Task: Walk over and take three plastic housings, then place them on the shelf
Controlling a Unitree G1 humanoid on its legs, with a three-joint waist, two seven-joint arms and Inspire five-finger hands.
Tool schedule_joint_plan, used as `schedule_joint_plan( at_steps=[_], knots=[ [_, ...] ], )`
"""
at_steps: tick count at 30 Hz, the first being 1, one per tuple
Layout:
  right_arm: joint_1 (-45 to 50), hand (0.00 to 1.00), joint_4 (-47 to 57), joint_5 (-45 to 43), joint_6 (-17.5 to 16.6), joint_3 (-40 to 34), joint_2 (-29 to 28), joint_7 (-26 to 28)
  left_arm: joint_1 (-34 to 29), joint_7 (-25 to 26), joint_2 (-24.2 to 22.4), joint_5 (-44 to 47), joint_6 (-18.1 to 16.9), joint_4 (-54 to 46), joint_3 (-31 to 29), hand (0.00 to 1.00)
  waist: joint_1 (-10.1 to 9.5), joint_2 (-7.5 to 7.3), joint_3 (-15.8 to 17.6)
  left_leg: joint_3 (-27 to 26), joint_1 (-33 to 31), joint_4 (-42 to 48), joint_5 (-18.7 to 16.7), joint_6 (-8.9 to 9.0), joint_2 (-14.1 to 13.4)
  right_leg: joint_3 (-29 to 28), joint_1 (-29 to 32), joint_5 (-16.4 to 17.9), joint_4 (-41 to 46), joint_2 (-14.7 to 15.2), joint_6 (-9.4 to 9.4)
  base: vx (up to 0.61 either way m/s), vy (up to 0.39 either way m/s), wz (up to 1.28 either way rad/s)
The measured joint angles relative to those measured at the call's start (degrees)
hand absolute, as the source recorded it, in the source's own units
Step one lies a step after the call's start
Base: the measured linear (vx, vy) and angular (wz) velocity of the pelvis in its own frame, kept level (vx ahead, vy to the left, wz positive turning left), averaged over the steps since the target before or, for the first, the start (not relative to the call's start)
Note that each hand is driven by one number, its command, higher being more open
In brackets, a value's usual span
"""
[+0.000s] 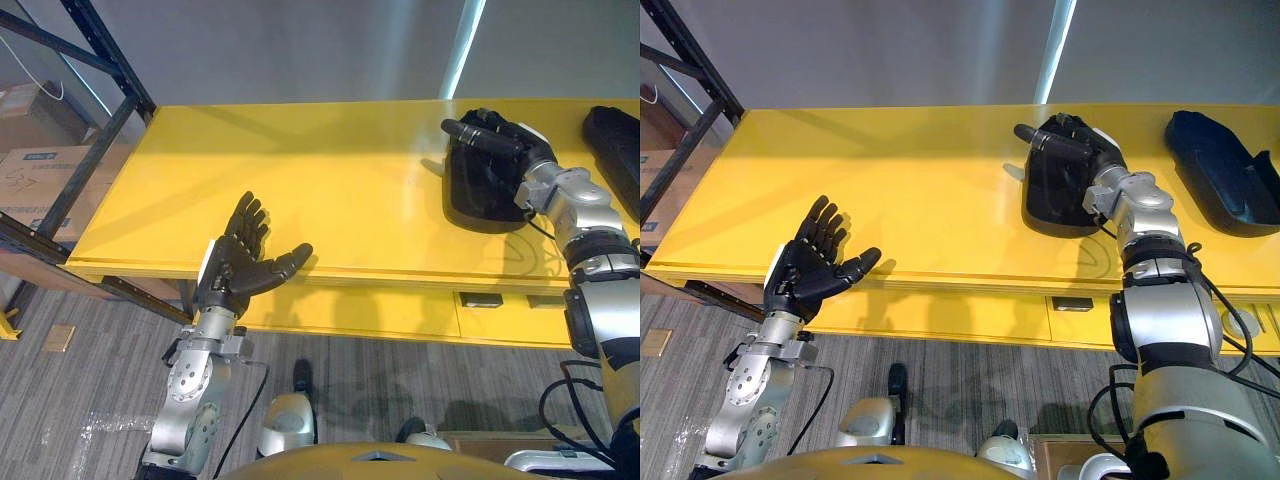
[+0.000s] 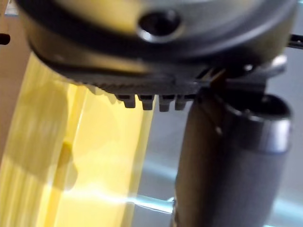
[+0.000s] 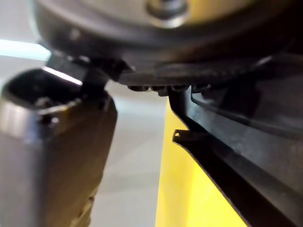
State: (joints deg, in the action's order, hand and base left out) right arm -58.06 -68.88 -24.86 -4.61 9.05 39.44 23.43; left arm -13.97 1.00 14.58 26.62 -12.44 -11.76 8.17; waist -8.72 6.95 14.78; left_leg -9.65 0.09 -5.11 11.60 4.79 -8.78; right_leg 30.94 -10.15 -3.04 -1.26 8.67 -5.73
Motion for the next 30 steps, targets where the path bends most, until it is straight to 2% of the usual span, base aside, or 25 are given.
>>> schedule_joint_plan(
  at_steps=[6, 10, 13, 15, 16, 18, 19, 22, 25, 30],
  knots=[
    [0.00, 1.00, 2.68, -0.11, -4.69, 0.44, -0.01, -7.28, -0.12, 0.01, 0.00, 0.01, -0.01, 0.01, 0.02, 1.00, -0.32, -0.05, -0.02, -0.06, -0.01, 0.00, -0.01, 0.01, -0.05, -0.01, -0.06, -0.12, -0.25, -0.02, -0.15, 0.00, 0.000, 0.00],
    [0.83, 1.00, 11.46, -0.01, -9.03, -0.95, 0.00, -14.75, -0.94, 0.00, -0.11, 0.02, -0.36, -0.02, 0.03, 1.00, -0.15, -0.63, -0.56, -0.49, 0.15, 0.01, 0.02, 0.06, 0.10, -0.13, -0.36, -0.54, -1.18, -0.13, -0.20, 0.02, -0.009, -0.04],
    [6.76, 1.00, 29.41, 0.26, -11.69, -6.95, -0.01, -18.70, -2.79, 0.01, -0.34, 0.04, -1.38, -0.12, -0.09, 1.00, 0.44, -0.91, -0.82, -1.17, 0.49, 0.01, -0.12, 0.22, 0.17, -0.61, -0.38, -0.53, -1.19, 0.13, -0.20, 0.04, 0.001, -0.07],
    [15.23, 1.00, 47.75, 1.85, -12.18, -11.13, -1.29, -20.51, -3.83, 0.12, -1.25, 0.01, -1.45, -0.25, -1.20, 1.00, 1.57, -1.34, -1.43, -1.98, 0.53, 0.00, -0.28, 0.38, 0.21, -1.40, 0.14, -0.53, -1.07, 0.23, -0.20, 0.02, 0.004, -0.14],
    [17.65, 1.00, 51.67, 2.17, -12.13, -11.82, -2.21, -20.46, -4.30, 0.21, -1.44, 0.02, -1.48, -0.35, -1.64, 1.00, 2.00, -1.67, -1.77, -2.53, 0.65, 0.00, -0.35, 0.45, 0.14, -1.68, 0.27, -0.53, -1.06, 0.23, -0.20, 0.02, 0.004, -0.26],
    [29.31, 1.00, 65.37, 4.45, -10.42, -13.70, -6.32, -20.20, -5.12, 0.46, -1.48, -0.02, -1.48, -0.57, -2.49, 1.00, 3.92, -2.87, -3.42, -4.01, 1.36, -0.02, -0.99, 0.76, -0.11, -3.05, 0.49, -0.40, -0.99, 0.21, -0.13, 0.03, -0.008, -0.31],
    [32.22, 1.00, 68.10, 4.47, -9.49, -13.87, -7.47, -19.89, -5.15, 0.56, -1.48, -0.05, -1.48, -0.75, -2.57, 1.00, 4.38, -3.08, -3.85, -4.45, 1.51, -0.03, -1.42, 1.01, -0.18, -3.35, 0.67, -0.37, -0.94, 0.22, -0.11, 0.01, -0.003, -0.40],
    [46.36, 1.00, 78.27, 4.47, -3.36, -14.61, -12.61, -18.36, -5.04, 1.02, -1.75, -0.26, -1.47, -3.56, -2.86, 1.00, 6.79, -4.01, -5.08, -6.44, 1.59, -0.04, -2.10, 0.66, -0.44, -5.02, 1.79, -0.13, -0.99, 0.23, -0.31, -0.01, 0.001, -0.31],
    [56.95, 1.00, 79.89, 4.45, 1.03, -15.61, -15.23, -16.64, -4.71, 1.61, -3.48, -1.19, -1.47, -5.75, -3.66, 1.00, 8.70, -4.07, -5.25, -8.18, 1.41, -0.04, -2.15, 0.58, -0.75, -6.34, 2.83, -0.47, -1.44, 0.14, -0.87, -0.02, 0.003, -0.28],
    [60.87, 1.00, 80.28, 4.43, 2.51, -17.86, -15.59, -16.37, -4.74, 2.01, -3.61, -2.55, -1.44, -6.13, -3.80, 1.00, 9.37, -3.81, -5.69, -9.07, 1.29, -0.03, -2.17, 0.61, -0.98, -7.05, 3.18, -0.87, -2.26, -0.12, -1.40, 0.02, -0.011, -0.10]
  ],
)
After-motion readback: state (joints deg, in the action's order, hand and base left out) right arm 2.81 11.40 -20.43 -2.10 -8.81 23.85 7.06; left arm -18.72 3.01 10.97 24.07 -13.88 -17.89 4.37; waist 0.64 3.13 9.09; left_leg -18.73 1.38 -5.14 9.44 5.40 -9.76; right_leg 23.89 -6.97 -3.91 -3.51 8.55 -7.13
